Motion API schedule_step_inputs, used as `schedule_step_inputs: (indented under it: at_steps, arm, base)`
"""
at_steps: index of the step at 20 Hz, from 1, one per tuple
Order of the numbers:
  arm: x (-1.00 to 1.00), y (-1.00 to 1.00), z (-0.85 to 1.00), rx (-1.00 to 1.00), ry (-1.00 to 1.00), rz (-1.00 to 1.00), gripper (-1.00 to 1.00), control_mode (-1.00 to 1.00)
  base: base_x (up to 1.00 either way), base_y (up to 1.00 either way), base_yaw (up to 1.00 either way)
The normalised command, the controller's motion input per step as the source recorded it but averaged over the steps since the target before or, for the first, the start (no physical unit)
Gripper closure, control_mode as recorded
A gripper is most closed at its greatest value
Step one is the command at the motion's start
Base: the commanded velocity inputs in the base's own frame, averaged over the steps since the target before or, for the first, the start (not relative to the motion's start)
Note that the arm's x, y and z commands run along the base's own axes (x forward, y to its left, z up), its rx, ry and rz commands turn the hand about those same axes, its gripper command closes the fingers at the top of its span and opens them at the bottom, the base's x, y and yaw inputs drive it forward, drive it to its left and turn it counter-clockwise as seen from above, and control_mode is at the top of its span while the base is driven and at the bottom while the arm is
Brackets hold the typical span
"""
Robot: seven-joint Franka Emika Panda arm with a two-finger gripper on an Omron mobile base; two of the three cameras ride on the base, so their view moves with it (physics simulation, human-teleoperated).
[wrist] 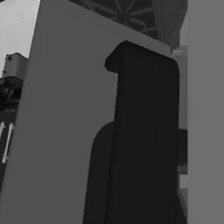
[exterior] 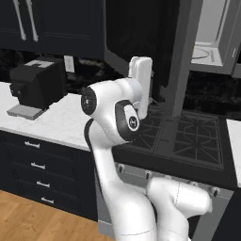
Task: Pick the lemon wedge from the sink and place it in the bowl. Then pick the bowl and place it in the microwave. Then close the microwave door and press the start button.
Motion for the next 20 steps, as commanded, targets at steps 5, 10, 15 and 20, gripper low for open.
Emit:
schedule_step_inputs:
  at_steps: [5, 10, 15, 20]
  arm:
    - [0.26, -0.91, 0.13, 0.36, -0.19, 0.0, -1.0, -1.0]
    - [0.4, -0.82, 0.06, 0.32, -0.2, 0.0, -1.0, -1.0]
    - [0.54, -0.74, 0.0, 0.29, -0.26, 0.0, -1.0, -1.0]
    - [0.35, -0.34, 0.0, 0.19, -0.26, 0.0, -1.0, -1.0]
  base:
    - [0.0, 0.0, 0.0]
    - [0.0, 0.0, 0.0]
    - [0.0, 0.0, 0.0]
    - [0.0, 0.0, 0.0]
